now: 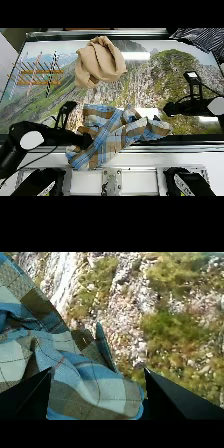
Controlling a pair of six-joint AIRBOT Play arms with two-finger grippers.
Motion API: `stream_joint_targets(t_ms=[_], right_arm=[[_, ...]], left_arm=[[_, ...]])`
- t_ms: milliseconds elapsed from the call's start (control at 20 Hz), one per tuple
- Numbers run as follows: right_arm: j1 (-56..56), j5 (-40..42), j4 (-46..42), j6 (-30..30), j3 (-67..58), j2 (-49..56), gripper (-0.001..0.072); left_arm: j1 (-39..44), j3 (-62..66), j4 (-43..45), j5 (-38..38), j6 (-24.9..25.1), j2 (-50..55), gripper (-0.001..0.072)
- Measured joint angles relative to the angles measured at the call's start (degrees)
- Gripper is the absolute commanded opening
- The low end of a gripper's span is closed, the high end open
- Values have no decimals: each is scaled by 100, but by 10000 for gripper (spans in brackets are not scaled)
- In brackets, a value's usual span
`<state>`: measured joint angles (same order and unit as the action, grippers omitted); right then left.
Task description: Fold the clothes and pants, and hang the long-sleeved shirts on hangers.
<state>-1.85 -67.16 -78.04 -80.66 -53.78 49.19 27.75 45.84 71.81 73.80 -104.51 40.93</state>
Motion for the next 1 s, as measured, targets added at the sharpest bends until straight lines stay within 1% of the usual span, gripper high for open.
stream_joint_targets(t_ms=[100,250,350,450,550,700,850,1000], right_arm=[[-109,-33,-35,-87,39,-116,618],[-188,-63,-37,-153,79,-179,618],[-282,-83,-42,-188,138,-199,619],[-472,-142,-44,-190,251,-205,619],[-765,-199,-44,-197,444,-210,619],[-1270,-247,-39,-192,835,-186,621],[-1663,-256,149,42,1174,-24,621],[-1797,-258,391,203,1303,267,621]], left_arm=[[-457,321,-37,-363,275,457,682],[-887,879,-459,-800,949,1576,682],[-999,1460,-695,-992,1375,2671,682],[-1027,2151,-828,-997,1703,3790,682],[-1043,2929,-901,-822,1961,4881,682],[-1051,4041,-981,-402,2385,6201,682],[-1005,4894,-1080,-2,3088,7001,682],[-861,5425,-1126,192,3668,7390,682]])
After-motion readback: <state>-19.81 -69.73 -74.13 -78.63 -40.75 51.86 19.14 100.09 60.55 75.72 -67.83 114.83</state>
